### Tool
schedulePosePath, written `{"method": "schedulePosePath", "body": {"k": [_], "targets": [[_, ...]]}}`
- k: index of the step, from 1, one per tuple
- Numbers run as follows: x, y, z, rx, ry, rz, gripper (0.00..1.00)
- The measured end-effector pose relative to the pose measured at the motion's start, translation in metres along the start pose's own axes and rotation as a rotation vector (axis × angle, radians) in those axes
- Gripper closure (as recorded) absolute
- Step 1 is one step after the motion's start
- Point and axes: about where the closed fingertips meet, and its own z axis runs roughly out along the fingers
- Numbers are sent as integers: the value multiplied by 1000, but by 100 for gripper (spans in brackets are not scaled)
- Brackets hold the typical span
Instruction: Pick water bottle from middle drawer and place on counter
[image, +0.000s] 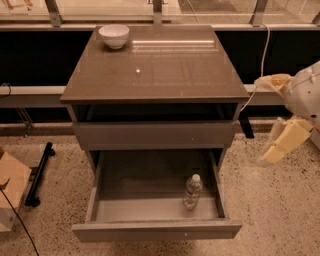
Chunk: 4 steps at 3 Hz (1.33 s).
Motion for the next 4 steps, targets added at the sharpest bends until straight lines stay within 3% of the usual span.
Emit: {"method": "schedulePosePath", "body": {"k": [2,3,4], "targets": [[5,-1,67,-17,-116,74,0],[21,-3,107,-71,-152,110,0],[28,-2,123,-89,-160,131,0]]}}
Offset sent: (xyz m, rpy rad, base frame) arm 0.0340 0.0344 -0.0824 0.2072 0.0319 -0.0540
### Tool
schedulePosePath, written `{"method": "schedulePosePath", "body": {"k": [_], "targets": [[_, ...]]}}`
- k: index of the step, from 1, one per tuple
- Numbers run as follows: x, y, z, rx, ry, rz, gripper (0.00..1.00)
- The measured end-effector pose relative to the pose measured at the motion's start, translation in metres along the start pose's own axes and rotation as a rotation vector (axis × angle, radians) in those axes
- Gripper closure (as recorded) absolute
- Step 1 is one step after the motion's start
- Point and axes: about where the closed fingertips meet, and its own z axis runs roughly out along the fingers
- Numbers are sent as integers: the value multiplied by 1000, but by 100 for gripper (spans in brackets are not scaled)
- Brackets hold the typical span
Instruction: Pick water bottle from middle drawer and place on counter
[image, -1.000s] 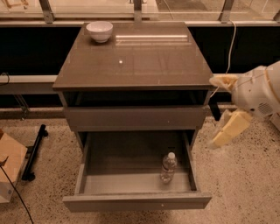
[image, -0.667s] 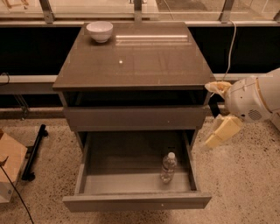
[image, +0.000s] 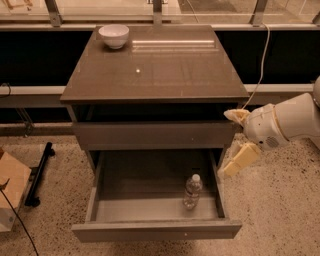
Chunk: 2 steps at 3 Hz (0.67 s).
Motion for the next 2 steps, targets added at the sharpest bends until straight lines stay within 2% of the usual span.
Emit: {"method": "schedulePosePath", "body": {"k": [1,2], "targets": [[6,0,14,12,5,37,0],[20,-3,44,27,-15,75,0]]}}
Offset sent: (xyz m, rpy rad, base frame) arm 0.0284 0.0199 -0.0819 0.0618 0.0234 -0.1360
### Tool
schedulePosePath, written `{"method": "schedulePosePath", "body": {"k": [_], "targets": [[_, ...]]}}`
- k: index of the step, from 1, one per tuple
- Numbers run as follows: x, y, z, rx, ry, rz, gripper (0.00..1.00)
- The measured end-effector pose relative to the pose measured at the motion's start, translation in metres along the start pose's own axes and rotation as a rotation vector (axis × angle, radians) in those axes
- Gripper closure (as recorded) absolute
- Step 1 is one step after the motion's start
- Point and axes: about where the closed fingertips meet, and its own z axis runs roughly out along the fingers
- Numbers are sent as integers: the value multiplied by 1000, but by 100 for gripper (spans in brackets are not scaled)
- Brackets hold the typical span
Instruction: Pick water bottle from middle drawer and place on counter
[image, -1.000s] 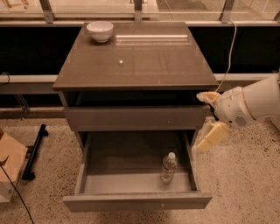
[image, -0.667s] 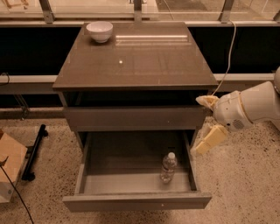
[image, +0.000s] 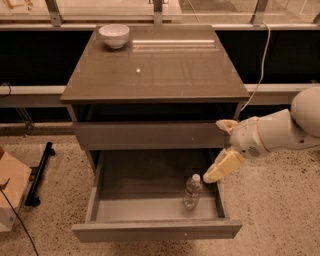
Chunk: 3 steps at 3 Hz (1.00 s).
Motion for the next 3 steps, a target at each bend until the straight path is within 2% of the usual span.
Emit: {"method": "schedulePosePath", "body": {"k": [1,2,3], "targets": [[24,-4,38,10,-69,59,0],[44,-4,64,9,-119,111,0],[72,4,85,-13,-141,184,0]]}}
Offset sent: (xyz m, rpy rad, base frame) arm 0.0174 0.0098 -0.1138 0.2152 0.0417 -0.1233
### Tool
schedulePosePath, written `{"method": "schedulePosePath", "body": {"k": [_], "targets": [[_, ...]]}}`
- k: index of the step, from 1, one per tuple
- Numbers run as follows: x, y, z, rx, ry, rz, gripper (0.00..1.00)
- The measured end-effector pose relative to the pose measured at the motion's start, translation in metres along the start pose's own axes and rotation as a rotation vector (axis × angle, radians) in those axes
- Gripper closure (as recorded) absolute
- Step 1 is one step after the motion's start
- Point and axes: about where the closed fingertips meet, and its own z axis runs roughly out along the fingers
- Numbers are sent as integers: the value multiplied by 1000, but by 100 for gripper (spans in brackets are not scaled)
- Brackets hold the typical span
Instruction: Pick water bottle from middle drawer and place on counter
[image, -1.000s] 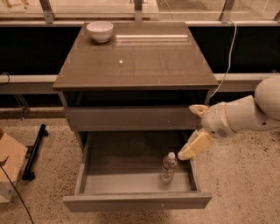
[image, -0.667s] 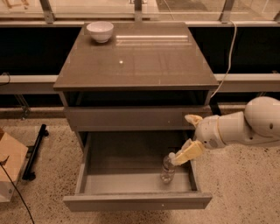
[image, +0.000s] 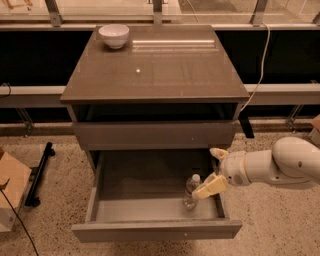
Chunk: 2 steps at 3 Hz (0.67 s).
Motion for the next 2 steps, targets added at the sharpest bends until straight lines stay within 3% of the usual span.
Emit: {"method": "schedulePosePath", "body": {"k": [2], "targets": [[7,1,11,-12,43,-8,0]]}}
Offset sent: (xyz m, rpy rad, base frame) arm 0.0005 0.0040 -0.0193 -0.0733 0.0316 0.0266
